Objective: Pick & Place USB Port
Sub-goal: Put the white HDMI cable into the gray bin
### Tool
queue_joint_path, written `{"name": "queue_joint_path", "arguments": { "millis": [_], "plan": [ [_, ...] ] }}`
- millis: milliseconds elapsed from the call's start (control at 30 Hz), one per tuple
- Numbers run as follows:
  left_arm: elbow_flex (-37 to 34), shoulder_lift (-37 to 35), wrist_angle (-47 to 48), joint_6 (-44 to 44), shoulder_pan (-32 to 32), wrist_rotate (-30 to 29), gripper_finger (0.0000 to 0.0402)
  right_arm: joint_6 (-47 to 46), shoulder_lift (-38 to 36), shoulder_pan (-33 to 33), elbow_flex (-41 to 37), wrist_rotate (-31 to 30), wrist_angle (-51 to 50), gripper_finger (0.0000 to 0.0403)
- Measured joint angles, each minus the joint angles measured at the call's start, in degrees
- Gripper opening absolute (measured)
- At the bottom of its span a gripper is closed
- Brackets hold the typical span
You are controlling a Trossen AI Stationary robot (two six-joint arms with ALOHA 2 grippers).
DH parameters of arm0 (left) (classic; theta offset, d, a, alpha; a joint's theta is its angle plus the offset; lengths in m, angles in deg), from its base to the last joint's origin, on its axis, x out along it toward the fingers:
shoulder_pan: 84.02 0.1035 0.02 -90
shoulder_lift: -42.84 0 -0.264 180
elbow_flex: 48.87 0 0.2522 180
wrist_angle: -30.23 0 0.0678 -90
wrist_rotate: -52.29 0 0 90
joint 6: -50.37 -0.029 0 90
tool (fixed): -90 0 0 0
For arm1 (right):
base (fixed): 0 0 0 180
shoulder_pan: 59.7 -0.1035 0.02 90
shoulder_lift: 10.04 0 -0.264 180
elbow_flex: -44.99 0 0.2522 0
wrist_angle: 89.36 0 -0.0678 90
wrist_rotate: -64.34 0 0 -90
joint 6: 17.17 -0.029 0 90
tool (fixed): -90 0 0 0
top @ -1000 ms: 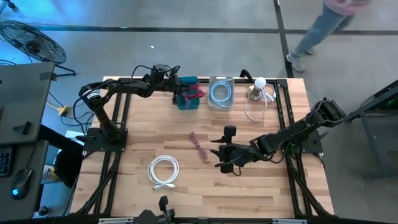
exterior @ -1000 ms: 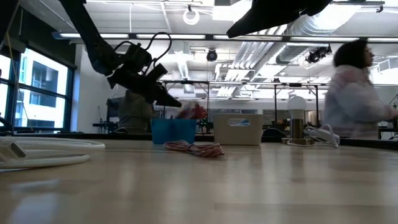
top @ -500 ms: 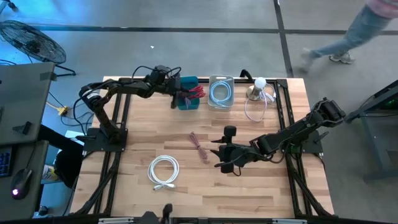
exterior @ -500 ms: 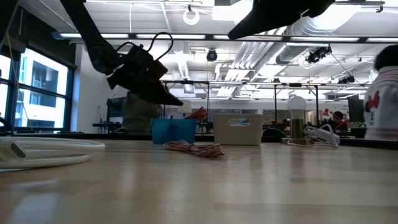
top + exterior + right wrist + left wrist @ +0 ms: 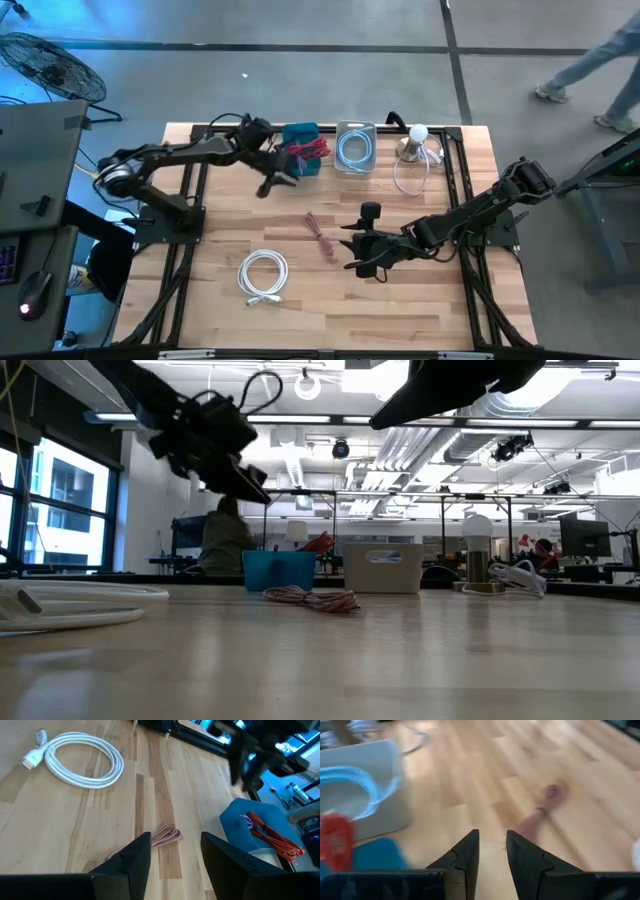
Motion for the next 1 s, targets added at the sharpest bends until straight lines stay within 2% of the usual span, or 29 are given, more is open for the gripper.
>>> {"name": "queue_joint_path", "arguments": {
  "millis": [133,300,400,533,667,800,900,1000],
  "plan": [
    [0.0,-4.34,7.92,-0.15,-4.35,-0.13,0.0097,-0.03,0.0,0.0,0.0,0.04,0.1,0.0165],
    [0.0,-7.26,16.37,0.03,-10.87,-4.82,0.0098,-0.04,0.0,0.0,0.0,0.37,0.47,0.0165],
    [-0.02,-7.18,17.42,1.53,-14.94,-6.01,0.0108,-0.07,0.0,0.0,0.0,0.5,0.91,0.0165],
    [-0.02,-6.52,14.99,4.23,-21.14,-7.32,0.0147,-0.37,0.0,0.0,0.0,1.67,1.38,0.0165],
    [-0.02,-6.48,14.41,9.28,-27.16,-15.01,0.0196,-1.56,0.0,-0.01,0.0,3.54,1.35,0.0165],
    [-0.02,-6.48,19.06,14.67,-32.6,-23.9,0.0233,-1.62,0.0,-0.07,0.0,5.41,1.33,0.0165],
    [-0.02,-6.48,23.68,19.41,-36.66,-28.9,0.0246,-1.63,0.0,-0.07,0.0,5.7,1.36,0.0165],
    [-0.02,-6.48,26.41,25.0,-41.02,-31.39,0.0249,-1.64,0.0,-0.07,0.0,5.79,1.36,0.0165]
  ]
}}
